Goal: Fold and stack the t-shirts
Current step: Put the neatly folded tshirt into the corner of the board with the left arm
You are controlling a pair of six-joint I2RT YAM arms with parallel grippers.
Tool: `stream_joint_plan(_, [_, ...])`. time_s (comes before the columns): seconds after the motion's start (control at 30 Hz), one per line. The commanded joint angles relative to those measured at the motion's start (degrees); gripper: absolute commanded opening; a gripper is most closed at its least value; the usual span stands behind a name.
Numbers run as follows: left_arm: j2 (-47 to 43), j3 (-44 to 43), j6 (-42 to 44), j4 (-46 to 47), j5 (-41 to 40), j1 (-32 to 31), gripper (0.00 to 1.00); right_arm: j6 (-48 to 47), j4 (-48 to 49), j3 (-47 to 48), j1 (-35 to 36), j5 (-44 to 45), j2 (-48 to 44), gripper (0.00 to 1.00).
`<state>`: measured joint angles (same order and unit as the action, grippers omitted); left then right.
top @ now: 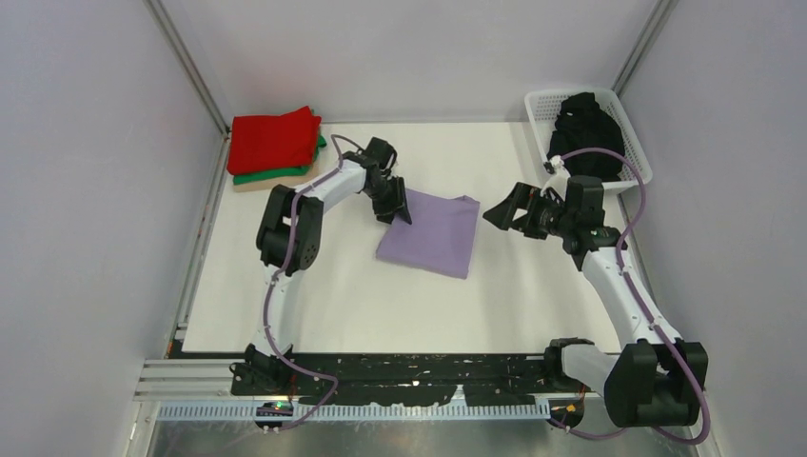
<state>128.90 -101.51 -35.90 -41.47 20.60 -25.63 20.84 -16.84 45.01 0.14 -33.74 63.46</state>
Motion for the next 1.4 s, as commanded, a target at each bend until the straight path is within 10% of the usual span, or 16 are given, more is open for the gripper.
stream_joint_plan(0.0, [-2.55, -0.26, -0.73, -0.25, -2.60, -0.71, 0.31, -1.00, 0.85, 0.03, -0.14, -0.82, -2.95, 0.95])
stream_joint_plan(0.13, [-1.98, -1.86, -0.19, -1.17, -3.63, -0.83, 0.00, -1.22, 0.89, -0.05, -0.22, -0.24, -4.10, 0.95])
stream_joint_plan(0.83, [-0.94, -28.20, 25.90, -18.12, -40.40, 4.98, 0.00, -4.21, -0.24, -1.22, -0.41, 22.74, -10.82, 0.95])
stream_joint_plan(1.37, [-4.19, -38.64, 40.10, -11.49, -38.73, 14.36, 0.00, -4.85, 1.22, -1.34, -0.41, 28.70, -8.02, 0.95])
